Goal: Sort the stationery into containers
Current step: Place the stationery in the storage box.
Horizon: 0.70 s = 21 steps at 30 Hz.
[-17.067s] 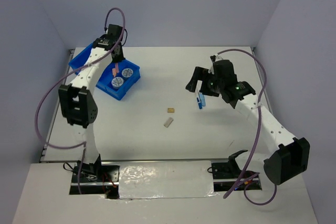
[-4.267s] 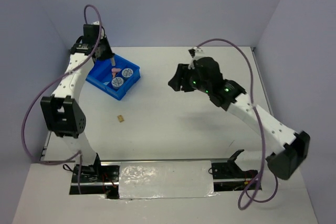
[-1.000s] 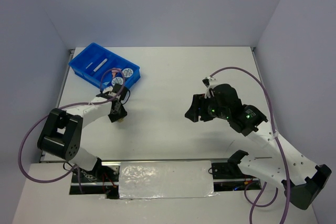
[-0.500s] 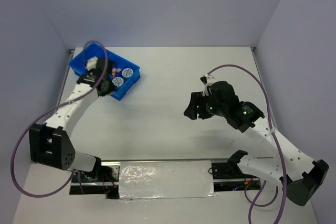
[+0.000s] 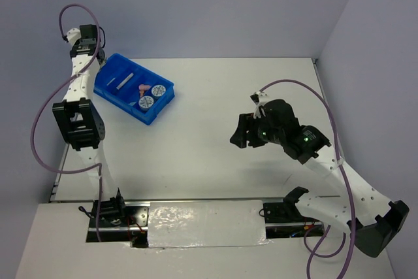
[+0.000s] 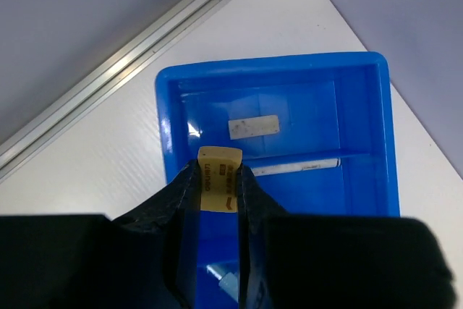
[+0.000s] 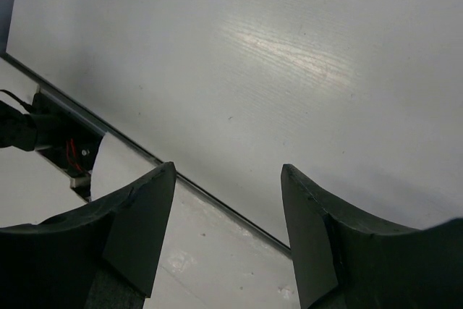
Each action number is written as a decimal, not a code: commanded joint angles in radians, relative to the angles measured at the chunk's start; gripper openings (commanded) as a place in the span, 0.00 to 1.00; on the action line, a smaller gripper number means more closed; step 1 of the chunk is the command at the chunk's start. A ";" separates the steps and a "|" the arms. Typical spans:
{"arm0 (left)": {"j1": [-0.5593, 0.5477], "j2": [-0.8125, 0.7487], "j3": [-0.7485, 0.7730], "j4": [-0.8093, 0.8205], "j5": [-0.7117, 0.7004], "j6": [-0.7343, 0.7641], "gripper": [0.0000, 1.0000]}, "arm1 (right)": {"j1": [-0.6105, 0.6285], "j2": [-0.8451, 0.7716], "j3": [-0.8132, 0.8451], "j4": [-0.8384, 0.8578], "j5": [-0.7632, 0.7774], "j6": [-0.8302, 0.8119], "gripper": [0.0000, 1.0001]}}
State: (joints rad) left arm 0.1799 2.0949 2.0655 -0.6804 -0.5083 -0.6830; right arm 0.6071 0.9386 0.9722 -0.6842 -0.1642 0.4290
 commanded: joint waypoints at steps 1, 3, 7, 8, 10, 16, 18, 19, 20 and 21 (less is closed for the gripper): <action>0.006 0.042 0.081 0.040 0.007 0.016 0.16 | -0.010 -0.034 0.051 -0.040 -0.008 -0.019 0.68; 0.010 0.042 0.055 0.151 0.024 0.010 0.19 | -0.013 -0.034 0.043 -0.051 -0.009 -0.021 0.68; 0.013 0.053 0.001 0.323 0.057 0.025 0.22 | -0.015 -0.006 0.013 -0.052 -0.008 -0.003 0.68; 0.013 0.069 0.002 0.358 0.054 0.030 0.24 | -0.013 0.005 0.011 -0.057 -0.003 -0.001 0.68; 0.013 0.091 0.013 0.384 0.041 0.039 0.27 | -0.015 0.022 0.014 -0.067 0.003 0.005 0.67; 0.016 0.198 0.064 0.419 0.047 0.063 0.46 | -0.030 0.084 0.074 -0.104 0.026 -0.027 0.67; 0.016 0.214 0.064 0.446 0.054 0.068 0.55 | -0.035 0.107 0.089 -0.113 0.032 -0.039 0.67; 0.016 0.232 0.070 0.447 0.051 0.060 0.63 | -0.038 0.115 0.103 -0.117 0.031 -0.042 0.67; 0.016 0.241 0.073 0.453 0.051 0.065 0.64 | -0.043 0.129 0.108 -0.118 0.029 -0.044 0.67; 0.016 0.254 0.091 0.449 0.047 0.068 0.68 | -0.043 0.134 0.112 -0.117 0.025 -0.045 0.67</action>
State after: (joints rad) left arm 0.1886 2.3196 2.1143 -0.2966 -0.4583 -0.6292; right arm 0.5739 1.0611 1.0233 -0.7845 -0.1478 0.4099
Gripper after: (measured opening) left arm 0.659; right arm 0.676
